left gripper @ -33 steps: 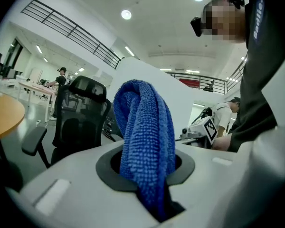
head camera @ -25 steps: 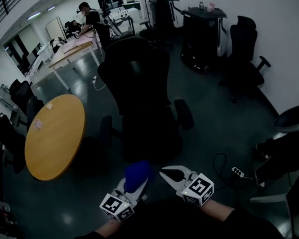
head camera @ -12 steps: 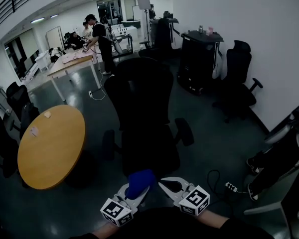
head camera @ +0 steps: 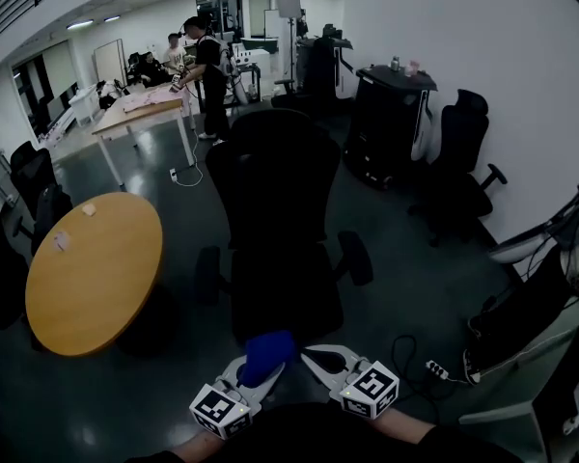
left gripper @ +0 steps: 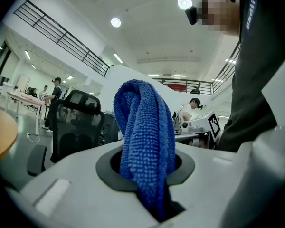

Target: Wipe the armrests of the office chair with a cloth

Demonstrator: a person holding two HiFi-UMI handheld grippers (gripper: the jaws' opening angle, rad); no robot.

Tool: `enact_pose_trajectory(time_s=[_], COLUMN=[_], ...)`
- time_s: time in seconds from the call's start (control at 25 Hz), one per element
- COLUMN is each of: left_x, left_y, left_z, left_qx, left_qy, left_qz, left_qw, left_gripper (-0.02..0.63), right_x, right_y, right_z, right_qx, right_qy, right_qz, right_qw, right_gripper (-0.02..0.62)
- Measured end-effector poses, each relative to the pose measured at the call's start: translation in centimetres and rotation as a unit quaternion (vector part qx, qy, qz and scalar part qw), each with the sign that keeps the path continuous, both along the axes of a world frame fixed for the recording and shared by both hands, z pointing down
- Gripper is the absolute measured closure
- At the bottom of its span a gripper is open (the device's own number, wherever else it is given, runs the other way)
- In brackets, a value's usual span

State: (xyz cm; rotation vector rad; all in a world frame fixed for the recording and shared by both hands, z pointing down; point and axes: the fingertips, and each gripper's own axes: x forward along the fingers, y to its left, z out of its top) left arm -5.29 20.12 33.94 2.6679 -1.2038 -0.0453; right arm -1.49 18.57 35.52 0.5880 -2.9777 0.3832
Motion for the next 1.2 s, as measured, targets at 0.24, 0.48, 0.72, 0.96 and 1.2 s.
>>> enact_pose_trajectory(time_s=[0.24,0.48,0.72,0.96,1.2], left_x=[-0.07,0.07,0.19,0.61,0.63], left_y=[0.24,0.33,0.20,0.35,0.81], left_z=[0.22,-0.01,-0.35,0.02,-0.54], left_qx=[0.002,-0.004,-0.005,-0.004,0.001], left_qy=[-0.007,-0.008,-0.017,-0.015,-0.023], left_qz=[-0.006,-0.012,-0.013,-0.007,-0.006], left_qw=[1.0000,0.9999,0.9998,0.9998,0.9997], left_gripper=[0.500,0.500,0.500,0.500,0.500], right_x=[-0.33,-0.26,-0.12,0.32,0.36], right_y=[0.28,0.41,0.31,0.28,0.87], right_z=[0.35,0.64,0.76,0.92,0.97], right_qx=[0.005,0.004,0.004,0.002,0.003], right_qy=[0.009,0.010,0.010,0.010,0.011], right_qz=[-0.012,-0.014,-0.011,-0.009,-0.006], right_qw=[1.000,1.000,1.000,1.000,1.000], right_gripper=[0.592,0.592,0.592,0.592,0.592])
